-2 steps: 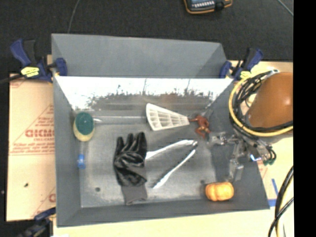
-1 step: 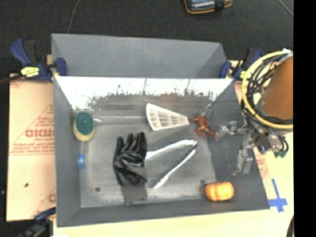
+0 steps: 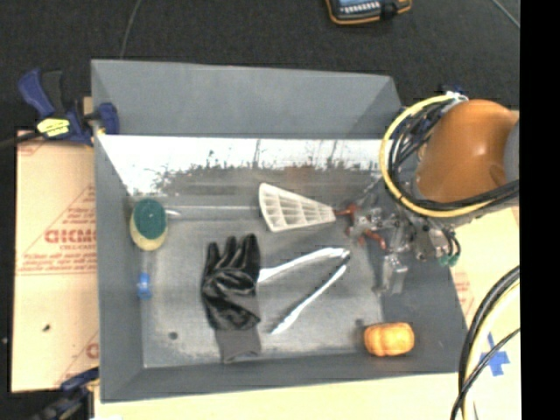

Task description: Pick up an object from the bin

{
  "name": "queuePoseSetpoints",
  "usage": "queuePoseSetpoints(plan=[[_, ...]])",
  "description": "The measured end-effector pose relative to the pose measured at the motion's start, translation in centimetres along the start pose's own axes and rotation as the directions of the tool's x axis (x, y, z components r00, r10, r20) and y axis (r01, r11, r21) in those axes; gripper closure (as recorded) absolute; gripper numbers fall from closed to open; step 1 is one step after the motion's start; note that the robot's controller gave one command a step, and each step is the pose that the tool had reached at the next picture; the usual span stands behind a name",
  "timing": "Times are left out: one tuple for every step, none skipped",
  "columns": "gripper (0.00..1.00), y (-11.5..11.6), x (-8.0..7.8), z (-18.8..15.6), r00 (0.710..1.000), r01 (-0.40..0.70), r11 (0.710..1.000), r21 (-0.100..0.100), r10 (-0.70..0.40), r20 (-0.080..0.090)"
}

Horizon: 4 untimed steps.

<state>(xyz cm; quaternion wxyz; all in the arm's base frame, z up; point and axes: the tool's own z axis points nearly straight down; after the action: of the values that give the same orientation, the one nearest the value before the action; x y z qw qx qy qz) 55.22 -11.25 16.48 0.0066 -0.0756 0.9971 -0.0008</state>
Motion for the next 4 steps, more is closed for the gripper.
queuePoseSetpoints(plan=[[0.00, 5.4, 4.9, -6.0, 1.000, 0.026, 1.000, 0.005, -0.026, 0.000], [0.00, 5.8, 2.5, 2.6, 1.000, -0.030, 1.000, 0.003, 0.030, 0.007], [0.00, 8.0, 1.2, -0.1, 0.999, -0.033, 0.999, 0.006, 0.033, 0.012], [0.00, 7.9, 1.6, 1.3, 0.998, -0.048, 0.999, 0.007, 0.048, 0.027]])
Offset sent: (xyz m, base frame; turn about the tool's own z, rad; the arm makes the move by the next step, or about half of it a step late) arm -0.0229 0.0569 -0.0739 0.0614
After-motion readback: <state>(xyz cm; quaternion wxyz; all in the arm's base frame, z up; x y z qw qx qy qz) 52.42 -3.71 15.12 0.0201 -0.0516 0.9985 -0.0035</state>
